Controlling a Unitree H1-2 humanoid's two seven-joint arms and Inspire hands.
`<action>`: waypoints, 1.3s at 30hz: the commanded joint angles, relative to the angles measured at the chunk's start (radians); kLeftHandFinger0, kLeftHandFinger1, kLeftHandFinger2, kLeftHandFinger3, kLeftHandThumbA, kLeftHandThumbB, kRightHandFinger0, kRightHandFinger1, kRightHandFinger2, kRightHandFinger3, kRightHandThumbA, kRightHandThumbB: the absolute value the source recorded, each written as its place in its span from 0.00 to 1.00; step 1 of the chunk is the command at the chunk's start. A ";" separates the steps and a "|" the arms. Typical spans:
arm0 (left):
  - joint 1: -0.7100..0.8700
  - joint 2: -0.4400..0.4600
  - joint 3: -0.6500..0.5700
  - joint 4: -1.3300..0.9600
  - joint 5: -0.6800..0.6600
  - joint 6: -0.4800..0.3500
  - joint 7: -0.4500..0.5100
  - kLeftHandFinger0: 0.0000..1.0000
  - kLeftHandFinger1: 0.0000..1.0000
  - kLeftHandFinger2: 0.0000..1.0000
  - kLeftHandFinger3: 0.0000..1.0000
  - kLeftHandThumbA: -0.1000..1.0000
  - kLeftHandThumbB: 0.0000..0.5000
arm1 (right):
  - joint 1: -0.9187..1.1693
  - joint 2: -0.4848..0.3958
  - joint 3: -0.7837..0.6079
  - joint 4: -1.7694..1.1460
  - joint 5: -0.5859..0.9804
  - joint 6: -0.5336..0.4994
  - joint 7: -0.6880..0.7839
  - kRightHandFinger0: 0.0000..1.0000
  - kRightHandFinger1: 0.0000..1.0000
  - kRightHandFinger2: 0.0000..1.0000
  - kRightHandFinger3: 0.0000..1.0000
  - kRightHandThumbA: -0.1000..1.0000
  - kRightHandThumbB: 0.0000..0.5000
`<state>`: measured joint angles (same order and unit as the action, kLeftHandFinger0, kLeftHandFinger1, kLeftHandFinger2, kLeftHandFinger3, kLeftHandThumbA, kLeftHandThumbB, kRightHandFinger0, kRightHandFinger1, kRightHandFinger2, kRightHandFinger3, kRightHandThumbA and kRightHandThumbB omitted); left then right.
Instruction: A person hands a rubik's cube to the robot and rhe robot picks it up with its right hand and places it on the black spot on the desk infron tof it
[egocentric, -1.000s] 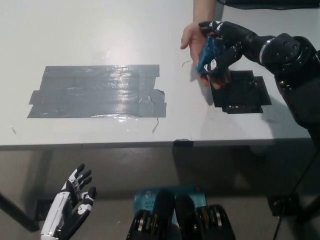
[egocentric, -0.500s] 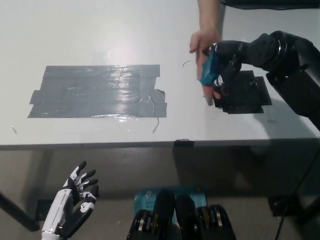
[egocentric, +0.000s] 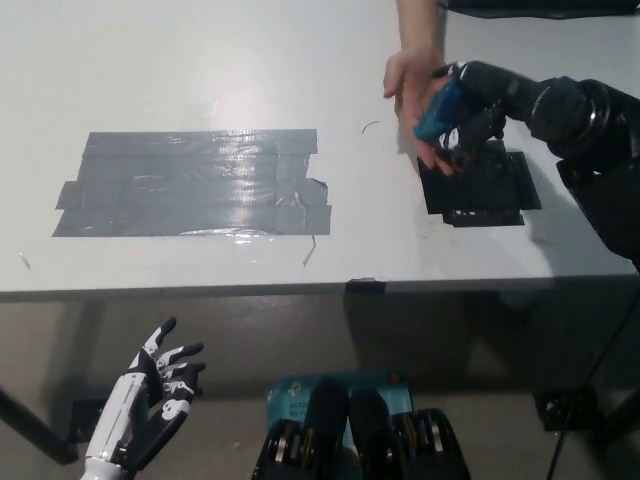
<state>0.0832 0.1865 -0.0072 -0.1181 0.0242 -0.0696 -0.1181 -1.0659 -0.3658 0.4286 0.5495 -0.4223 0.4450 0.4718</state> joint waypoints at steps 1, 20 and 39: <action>-0.012 0.017 -0.003 -0.025 -0.004 -0.009 -0.016 0.59 0.71 0.78 1.00 0.61 0.50 | -0.052 0.012 -0.083 -0.064 -0.006 -0.075 -0.145 0.10 0.63 0.94 0.94 0.00 0.34; -0.009 0.018 -0.007 -0.047 -0.010 0.014 -0.029 0.55 0.67 0.76 0.94 0.61 0.54 | -0.046 -0.022 -0.160 0.020 -0.027 -0.118 -0.227 0.13 0.60 0.90 0.86 0.00 0.47; -0.022 0.019 -0.011 -0.050 0.005 0.015 -0.032 0.51 0.64 0.74 0.87 0.58 0.50 | 0.028 0.014 -0.067 0.180 -0.036 -0.114 -0.150 0.63 1.00 1.00 1.00 0.03 0.56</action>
<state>0.0698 0.1869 -0.0117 -0.1400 0.0249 -0.0553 -0.1361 -0.9910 -0.3471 0.3478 0.7332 -0.4508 0.3636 0.2954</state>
